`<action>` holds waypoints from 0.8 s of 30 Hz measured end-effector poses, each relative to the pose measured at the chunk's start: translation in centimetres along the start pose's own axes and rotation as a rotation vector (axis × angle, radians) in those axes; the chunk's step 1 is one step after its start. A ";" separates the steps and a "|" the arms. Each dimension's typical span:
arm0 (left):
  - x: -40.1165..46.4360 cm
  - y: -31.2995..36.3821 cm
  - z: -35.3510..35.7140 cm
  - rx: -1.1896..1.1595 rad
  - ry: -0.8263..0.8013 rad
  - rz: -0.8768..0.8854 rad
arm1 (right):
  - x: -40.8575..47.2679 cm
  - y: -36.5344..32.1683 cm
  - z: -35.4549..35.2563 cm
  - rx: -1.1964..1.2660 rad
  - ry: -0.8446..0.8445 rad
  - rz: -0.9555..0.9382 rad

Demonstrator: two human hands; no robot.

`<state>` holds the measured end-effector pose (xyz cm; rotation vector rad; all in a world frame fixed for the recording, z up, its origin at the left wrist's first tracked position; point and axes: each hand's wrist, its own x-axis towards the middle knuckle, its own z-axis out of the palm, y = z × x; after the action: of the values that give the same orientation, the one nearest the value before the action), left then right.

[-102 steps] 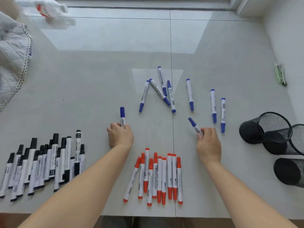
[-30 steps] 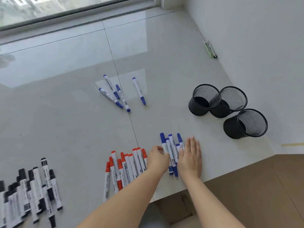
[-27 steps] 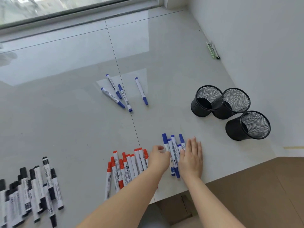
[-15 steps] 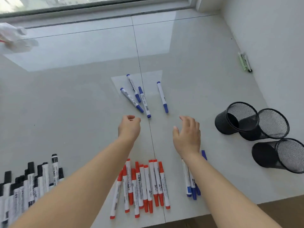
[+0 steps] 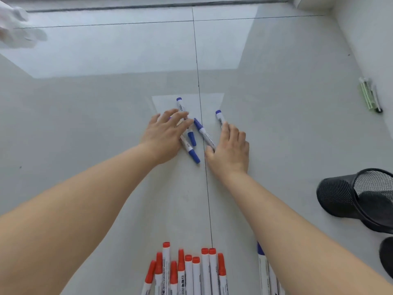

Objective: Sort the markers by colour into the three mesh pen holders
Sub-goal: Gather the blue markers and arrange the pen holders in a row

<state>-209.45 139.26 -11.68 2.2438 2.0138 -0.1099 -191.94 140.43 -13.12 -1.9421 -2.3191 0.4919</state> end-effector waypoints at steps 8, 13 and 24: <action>1.8 -1.7 0.7 -0.178 0.038 -0.109 | 0.4 3.1 -0.1 -0.102 0.067 0.091; 0.3 -1.1 1.3 -0.215 0.055 -0.195 | -0.3 2.7 -0.8 -0.088 0.014 0.150; -9.1 3.8 -3.4 -0.521 -0.231 -0.396 | -13.7 5.1 -7.6 0.259 -0.051 0.554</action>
<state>-206.74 130.35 -6.91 1.4454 2.0351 0.1048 -182.46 129.32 -5.42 -2.4322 -1.6050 0.8376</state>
